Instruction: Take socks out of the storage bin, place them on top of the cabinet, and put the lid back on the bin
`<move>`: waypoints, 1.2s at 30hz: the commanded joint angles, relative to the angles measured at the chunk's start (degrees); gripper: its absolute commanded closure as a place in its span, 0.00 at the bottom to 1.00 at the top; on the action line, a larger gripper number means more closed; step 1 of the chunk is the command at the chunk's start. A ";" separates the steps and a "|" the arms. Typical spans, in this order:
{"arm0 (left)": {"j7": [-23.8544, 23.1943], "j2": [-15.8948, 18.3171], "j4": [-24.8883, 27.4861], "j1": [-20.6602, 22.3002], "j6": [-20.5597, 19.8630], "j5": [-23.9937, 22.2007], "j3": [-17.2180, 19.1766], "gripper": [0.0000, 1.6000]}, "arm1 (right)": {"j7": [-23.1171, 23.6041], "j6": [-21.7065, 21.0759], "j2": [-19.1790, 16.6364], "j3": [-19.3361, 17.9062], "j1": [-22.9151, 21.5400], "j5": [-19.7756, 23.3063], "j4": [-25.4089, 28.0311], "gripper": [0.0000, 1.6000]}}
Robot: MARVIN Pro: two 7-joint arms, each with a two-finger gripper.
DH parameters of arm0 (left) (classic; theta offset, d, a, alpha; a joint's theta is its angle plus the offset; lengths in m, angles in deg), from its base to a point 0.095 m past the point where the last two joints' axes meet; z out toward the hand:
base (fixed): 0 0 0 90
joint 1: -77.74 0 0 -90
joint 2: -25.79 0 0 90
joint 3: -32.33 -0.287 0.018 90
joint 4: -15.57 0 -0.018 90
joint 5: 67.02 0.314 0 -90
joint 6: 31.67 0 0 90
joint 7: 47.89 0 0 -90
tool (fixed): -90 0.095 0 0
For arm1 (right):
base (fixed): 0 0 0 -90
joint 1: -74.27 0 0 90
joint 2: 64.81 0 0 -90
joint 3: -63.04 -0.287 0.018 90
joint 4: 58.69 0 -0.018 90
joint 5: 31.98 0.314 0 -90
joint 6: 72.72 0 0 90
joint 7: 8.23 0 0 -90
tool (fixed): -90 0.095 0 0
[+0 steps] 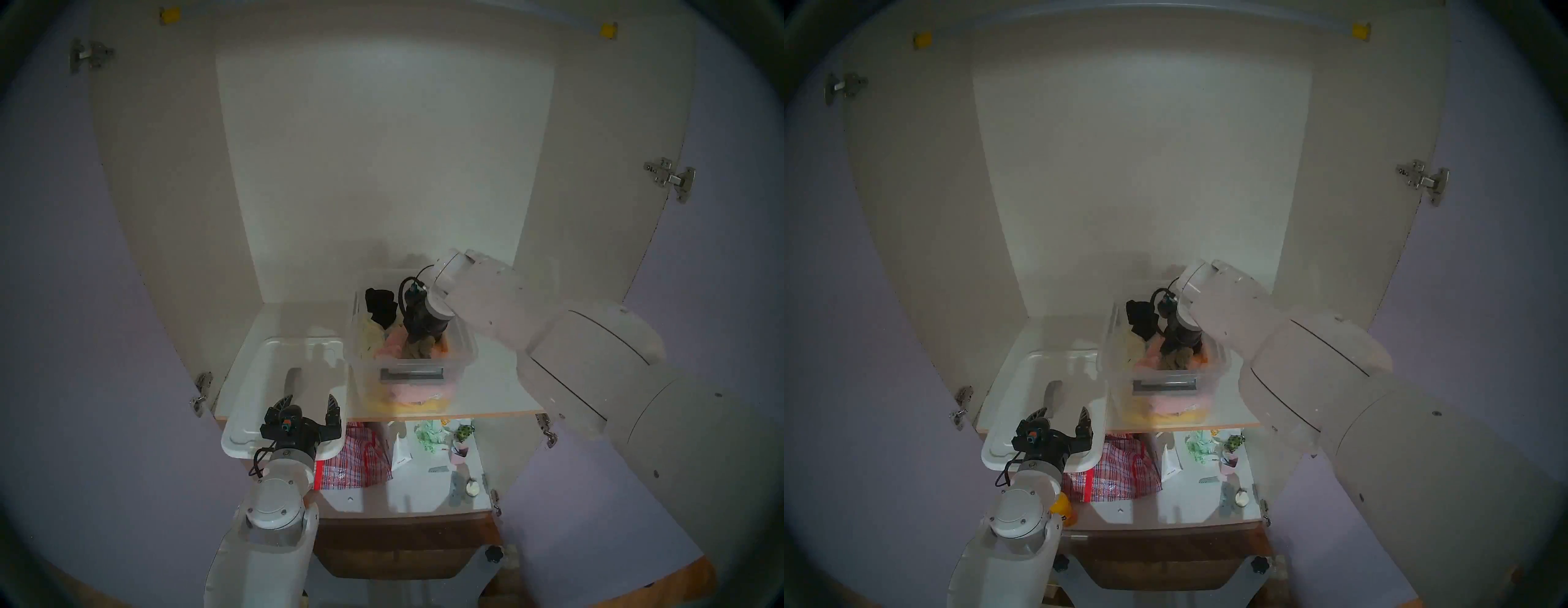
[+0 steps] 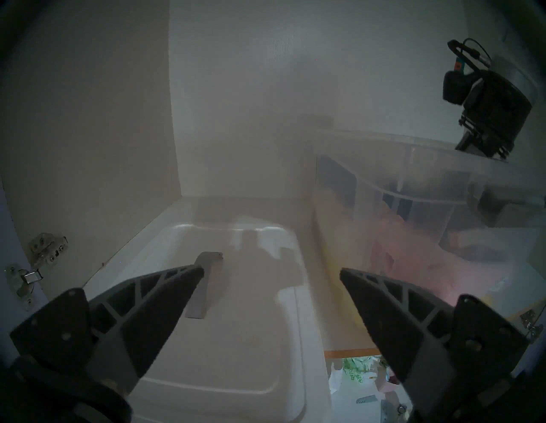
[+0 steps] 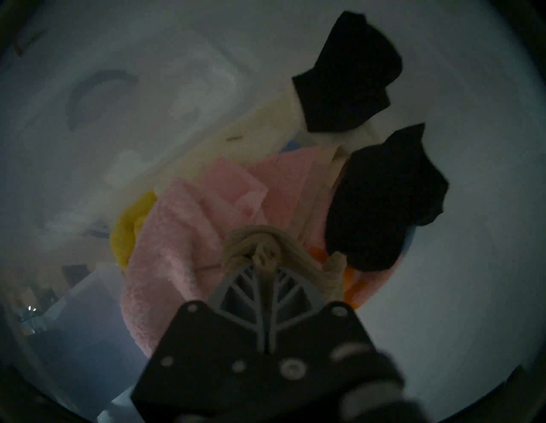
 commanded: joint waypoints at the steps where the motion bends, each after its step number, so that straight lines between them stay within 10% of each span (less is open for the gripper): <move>1: -0.18 0.03 1.46 0.69 0.48 0.03 -0.16 0.00 | -0.67 0.81 -0.07 -1.59 -4.45 1.02 0.97 1.00; 22: -0.25 0.29 2.49 0.49 0.68 0.00 -0.41 0.00 | -4.12 4.34 -6.81 -9.02 -14.18 5.00 -0.43 1.00; 36: -0.65 1.01 4.41 -0.64 0.68 -0.29 -0.68 0.00 | -9.77 8.95 -15.32 -19.08 -9.86 8.27 -2.54 1.00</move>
